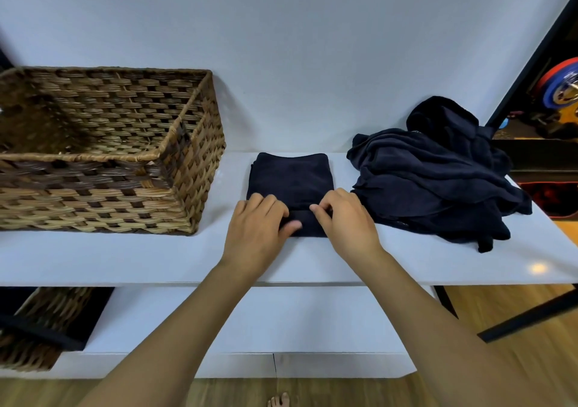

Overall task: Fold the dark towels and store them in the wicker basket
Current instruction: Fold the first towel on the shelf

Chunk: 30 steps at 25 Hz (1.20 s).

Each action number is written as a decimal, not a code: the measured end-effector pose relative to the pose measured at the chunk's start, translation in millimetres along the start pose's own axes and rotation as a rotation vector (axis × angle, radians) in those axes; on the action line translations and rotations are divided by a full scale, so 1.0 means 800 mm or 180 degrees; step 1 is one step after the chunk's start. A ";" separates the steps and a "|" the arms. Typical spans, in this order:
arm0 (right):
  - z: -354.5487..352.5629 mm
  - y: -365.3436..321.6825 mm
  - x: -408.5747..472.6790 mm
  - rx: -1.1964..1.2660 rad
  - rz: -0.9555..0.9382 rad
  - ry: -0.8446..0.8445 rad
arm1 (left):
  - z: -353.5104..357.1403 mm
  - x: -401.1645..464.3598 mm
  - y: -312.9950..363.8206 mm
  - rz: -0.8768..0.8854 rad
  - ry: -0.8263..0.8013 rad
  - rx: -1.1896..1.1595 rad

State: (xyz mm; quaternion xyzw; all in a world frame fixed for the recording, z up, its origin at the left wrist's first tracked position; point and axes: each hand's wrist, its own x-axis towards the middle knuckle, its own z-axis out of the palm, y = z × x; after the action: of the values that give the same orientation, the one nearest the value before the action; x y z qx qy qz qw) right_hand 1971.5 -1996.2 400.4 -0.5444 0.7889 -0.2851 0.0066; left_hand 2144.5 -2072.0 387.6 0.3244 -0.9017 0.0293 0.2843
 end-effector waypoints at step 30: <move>0.007 -0.020 0.022 -0.0794 -0.0457 0.0159 | -0.018 0.081 0.003 -0.1021 -0.1629 0.0229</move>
State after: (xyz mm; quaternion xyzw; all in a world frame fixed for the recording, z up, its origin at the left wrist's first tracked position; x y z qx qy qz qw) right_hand 1979.5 -2017.6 408.4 -0.5888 0.7771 -0.1981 -0.1012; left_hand 2109.5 -2103.6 434.6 0.4694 -0.8796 -0.0668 0.0371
